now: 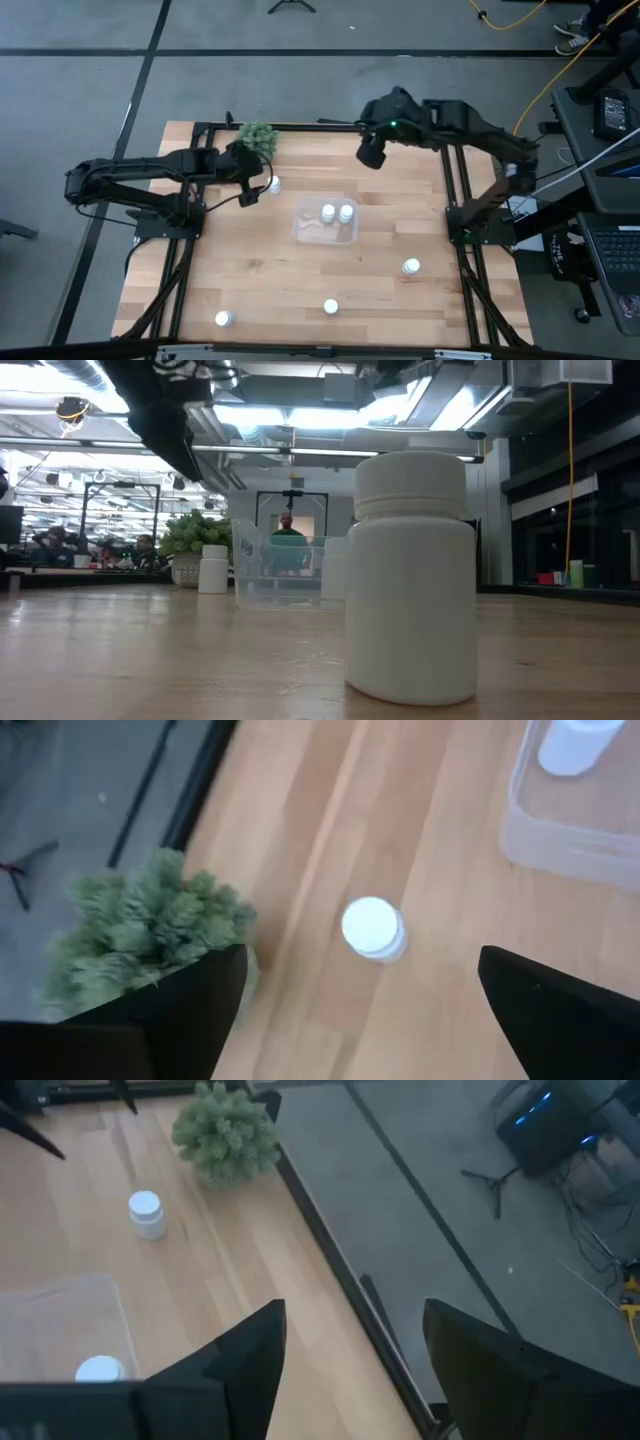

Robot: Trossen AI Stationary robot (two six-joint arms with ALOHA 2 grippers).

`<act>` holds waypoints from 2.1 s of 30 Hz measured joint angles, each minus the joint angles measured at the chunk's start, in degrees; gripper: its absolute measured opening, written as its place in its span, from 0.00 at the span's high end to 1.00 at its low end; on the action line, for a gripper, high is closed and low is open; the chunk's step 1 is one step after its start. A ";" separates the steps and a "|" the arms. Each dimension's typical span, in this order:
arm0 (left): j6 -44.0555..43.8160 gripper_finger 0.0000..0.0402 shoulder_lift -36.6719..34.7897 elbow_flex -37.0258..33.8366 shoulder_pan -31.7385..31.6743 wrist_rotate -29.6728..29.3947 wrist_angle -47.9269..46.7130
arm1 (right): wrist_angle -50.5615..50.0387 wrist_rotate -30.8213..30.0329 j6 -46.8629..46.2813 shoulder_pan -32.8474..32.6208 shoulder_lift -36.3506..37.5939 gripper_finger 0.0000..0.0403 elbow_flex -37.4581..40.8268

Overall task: Pick and place pill bottles into a basket
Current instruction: Put the white medicine bottle into the transparent bin

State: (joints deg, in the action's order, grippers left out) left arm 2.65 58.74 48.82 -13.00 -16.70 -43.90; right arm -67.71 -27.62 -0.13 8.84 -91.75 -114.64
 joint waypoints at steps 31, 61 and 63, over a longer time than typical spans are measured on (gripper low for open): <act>3.67 0.00 27.30 -0.07 -7.30 10.40 13.59 | 18.80 3.42 9.69 6.77 17.73 0.42 32.49; -0.43 0.57 28.98 -1.48 -9.45 13.29 13.94 | 20.22 4.38 8.07 6.79 17.71 0.42 32.49; -0.43 0.57 28.98 -0.75 -8.55 13.41 13.00 | 20.20 4.38 8.07 6.79 17.71 0.42 32.49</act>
State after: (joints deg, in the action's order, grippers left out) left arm 2.22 87.72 48.07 -21.55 -3.29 -30.90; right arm -47.51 -23.24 7.94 15.64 -74.04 -82.15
